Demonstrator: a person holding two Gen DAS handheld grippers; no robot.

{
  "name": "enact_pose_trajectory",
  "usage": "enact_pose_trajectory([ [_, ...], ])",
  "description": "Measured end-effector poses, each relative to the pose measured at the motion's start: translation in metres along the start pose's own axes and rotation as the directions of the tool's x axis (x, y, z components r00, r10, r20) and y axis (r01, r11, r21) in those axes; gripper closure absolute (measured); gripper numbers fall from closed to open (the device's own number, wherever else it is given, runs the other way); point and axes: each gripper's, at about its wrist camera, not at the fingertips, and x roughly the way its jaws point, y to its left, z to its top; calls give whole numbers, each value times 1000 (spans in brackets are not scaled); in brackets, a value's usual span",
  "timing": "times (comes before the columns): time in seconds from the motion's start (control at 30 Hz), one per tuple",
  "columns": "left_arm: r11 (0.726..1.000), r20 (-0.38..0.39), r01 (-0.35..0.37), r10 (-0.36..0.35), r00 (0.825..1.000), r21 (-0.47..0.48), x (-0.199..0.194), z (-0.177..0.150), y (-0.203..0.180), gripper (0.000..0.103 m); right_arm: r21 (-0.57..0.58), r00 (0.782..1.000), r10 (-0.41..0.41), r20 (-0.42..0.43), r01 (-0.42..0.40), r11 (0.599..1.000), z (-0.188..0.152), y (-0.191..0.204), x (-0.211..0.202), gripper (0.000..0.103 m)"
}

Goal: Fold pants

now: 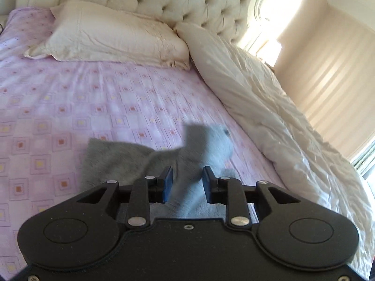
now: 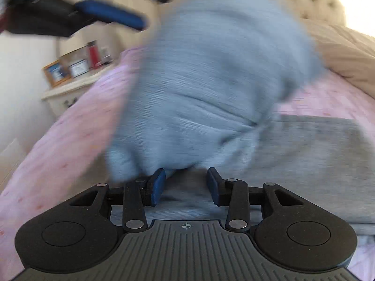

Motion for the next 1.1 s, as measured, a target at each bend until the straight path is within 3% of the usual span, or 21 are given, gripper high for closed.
enact_pose_trajectory([
  [0.1, 1000, 5, -3, 3, 1000, -6, 1, 5, 2, 68, 63, 1000, 10, -22, -8, 998, 2, -9, -16, 66],
  [0.17, 1000, 9, 9, -9, 1000, -7, -5, 4, 7, 68, 185, 999, 8, -49, 1, 983, 2, -36, -23, 64],
  [0.27, 1000, 6, 5, -5, 1000, -1, -7, -1, 12, 68, 358, 990, 103, -98, -61, 932, -15, -66, -38, 59],
  [0.4, 999, -34, -39, 41, 999, 35, -7, -14, 28, 68, 409, 968, 159, -195, -67, 910, -18, -85, -60, 59],
  [0.47, 994, -61, -85, 90, 994, 73, -5, -24, 36, 68, 467, 972, 178, -153, -88, 880, -15, -99, -78, 59],
  [0.53, 988, -87, -116, 126, 988, 105, -2, -35, 43, 68, 551, 985, 167, -39, -118, 826, -16, -117, -96, 58],
  [0.63, 983, -114, -138, 152, 982, 120, -1, -47, 49, 68, 638, 995, 45, 93, -94, 764, -9, -147, -109, 49],
  [0.73, 987, -142, -130, 143, 979, 100, 2, -55, 51, 68, 661, 996, -11, 83, -46, 749, -2, -168, -89, 49],
  [0.9, 985, -160, -120, 140, 977, 127, 3, -63, 43, 68, 687, 998, 58, -19, -29, 726, -8, -192, -52, 48],
  [1.0, 984, -160, -112, 134, 978, 138, -1, -64, 40, 68, 679, 996, 84, -11, -54, 732, -10, -190, -47, 47],
  [1.03, 984, -159, -107, 129, 979, 142, -3, -66, 39, 68, 678, 994, 107, -3, -77, 731, -8, -187, -48, 49],
  [1.1, 981, -156, -103, 129, 979, 162, -7, -71, 34, 68, 660, 982, 186, -6, -136, 739, 0, -177, -51, 62],
])
